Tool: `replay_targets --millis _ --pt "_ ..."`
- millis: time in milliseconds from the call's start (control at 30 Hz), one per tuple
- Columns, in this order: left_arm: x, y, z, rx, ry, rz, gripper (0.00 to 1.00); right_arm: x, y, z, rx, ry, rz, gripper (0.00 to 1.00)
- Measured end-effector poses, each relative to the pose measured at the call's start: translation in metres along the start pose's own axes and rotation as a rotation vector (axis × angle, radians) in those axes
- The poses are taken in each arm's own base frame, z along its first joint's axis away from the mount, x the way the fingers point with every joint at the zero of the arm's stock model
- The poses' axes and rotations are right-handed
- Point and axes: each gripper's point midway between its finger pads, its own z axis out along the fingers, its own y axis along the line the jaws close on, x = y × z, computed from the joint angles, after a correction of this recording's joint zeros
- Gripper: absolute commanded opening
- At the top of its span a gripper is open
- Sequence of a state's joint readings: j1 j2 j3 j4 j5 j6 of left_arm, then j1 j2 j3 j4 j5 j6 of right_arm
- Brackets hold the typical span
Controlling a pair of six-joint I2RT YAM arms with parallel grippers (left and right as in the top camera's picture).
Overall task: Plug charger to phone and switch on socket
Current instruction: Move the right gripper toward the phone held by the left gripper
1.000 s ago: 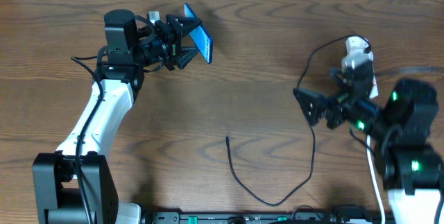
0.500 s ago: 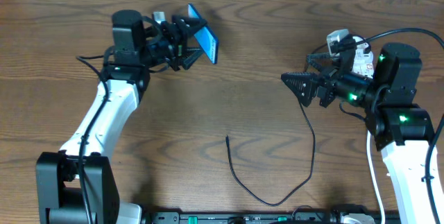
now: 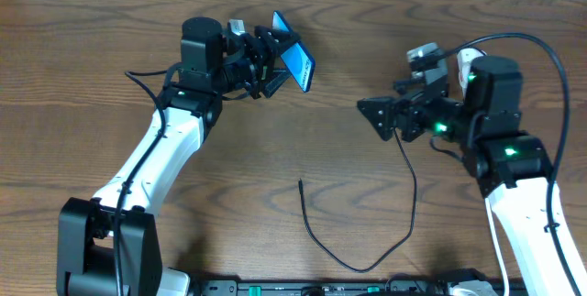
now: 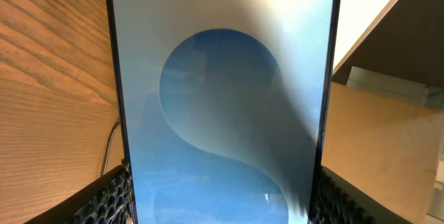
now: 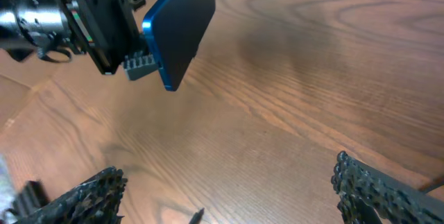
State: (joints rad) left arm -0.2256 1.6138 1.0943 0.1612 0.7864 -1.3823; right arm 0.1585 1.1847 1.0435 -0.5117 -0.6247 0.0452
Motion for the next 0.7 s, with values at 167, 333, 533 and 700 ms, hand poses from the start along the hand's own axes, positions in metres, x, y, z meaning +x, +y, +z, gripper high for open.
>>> replay_targets --millis 167,333,533,700 --pt "0.005 0.001 0.006 -0.008 -0.007 0.008 0.07 0.003 0.015 0.014 0.035 0.017 -0.066 0.87" --pt "0.011 0.001 0.011 -0.015 -0.011 0.011 0.07 0.003 0.025 0.030 0.049 0.020 -0.091 0.86" --pt "0.013 0.001 0.013 -0.018 -0.012 -0.024 0.07 0.000 0.026 0.050 0.073 0.007 -0.056 0.86" --pt "0.013 0.001 0.013 -0.018 -0.013 -0.062 0.07 -0.004 0.027 0.060 0.077 -0.011 -0.027 0.86"
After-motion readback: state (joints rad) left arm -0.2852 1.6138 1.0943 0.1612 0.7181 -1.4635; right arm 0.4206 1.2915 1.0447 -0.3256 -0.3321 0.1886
